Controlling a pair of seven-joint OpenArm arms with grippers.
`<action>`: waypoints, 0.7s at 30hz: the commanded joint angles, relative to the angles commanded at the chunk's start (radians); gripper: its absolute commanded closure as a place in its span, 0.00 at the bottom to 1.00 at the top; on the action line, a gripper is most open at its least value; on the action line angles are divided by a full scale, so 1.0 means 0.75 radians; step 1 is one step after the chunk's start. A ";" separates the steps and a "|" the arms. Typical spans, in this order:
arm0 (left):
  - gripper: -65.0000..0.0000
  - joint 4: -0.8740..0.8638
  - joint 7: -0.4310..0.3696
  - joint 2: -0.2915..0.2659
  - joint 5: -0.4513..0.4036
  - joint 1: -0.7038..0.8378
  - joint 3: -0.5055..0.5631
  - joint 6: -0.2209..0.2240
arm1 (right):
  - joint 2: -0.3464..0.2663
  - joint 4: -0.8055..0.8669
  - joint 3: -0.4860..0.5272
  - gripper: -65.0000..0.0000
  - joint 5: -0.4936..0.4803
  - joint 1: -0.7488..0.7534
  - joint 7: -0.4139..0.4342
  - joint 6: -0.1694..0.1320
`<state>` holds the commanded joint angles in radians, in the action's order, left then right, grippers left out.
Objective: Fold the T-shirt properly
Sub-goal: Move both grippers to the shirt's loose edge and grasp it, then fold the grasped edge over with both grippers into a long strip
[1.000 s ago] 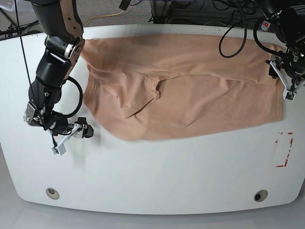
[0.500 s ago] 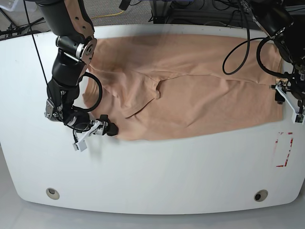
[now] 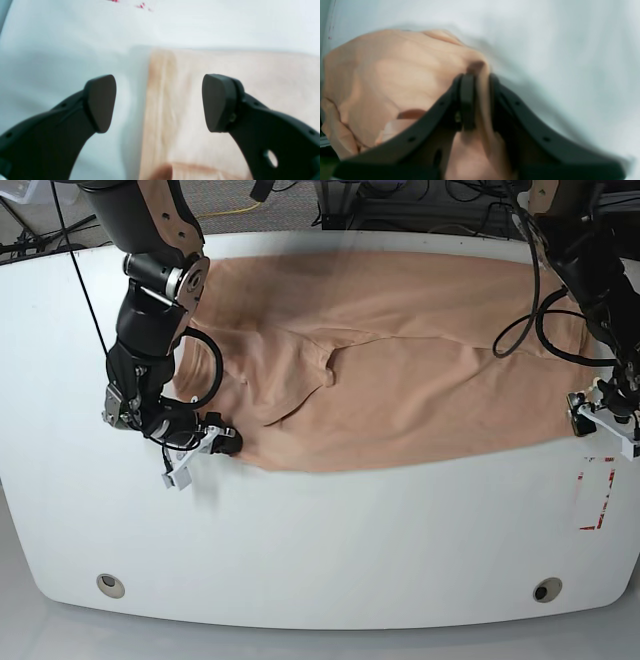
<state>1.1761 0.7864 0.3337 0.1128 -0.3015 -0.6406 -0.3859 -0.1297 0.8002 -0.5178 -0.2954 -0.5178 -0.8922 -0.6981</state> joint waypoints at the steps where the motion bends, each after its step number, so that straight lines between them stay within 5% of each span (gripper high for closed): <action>1: 0.22 -0.057 -0.016 0.025 0.000 -0.020 0.000 0.000 | 0.000 0.000 0.000 0.87 0.000 0.000 0.000 0.000; 5: 0.22 -0.254 -0.074 0.059 0.000 -0.092 0.004 -0.006 | 0.000 0.000 0.000 0.87 0.000 0.000 0.000 0.000; 9: 0.22 -0.423 -0.147 0.080 0.008 -0.147 0.102 -0.076 | 0.002 0.000 0.000 0.87 0.000 0.000 0.000 0.000; 16: 0.26 -0.491 -0.172 0.082 0.008 -0.188 0.174 -0.143 | 0.008 0.000 0.000 0.88 0.000 0.000 0.000 0.000; 21: 0.67 -0.481 -0.174 0.080 0.010 -0.188 0.180 -0.147 | 0.004 0.000 0.000 0.89 0.000 0.000 0.000 0.000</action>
<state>0.8155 0.6559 0.3936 0.1204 -0.4427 -0.5056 -0.4964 -0.1266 0.8002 -0.5178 -0.2954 -0.5178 -0.8922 -0.6981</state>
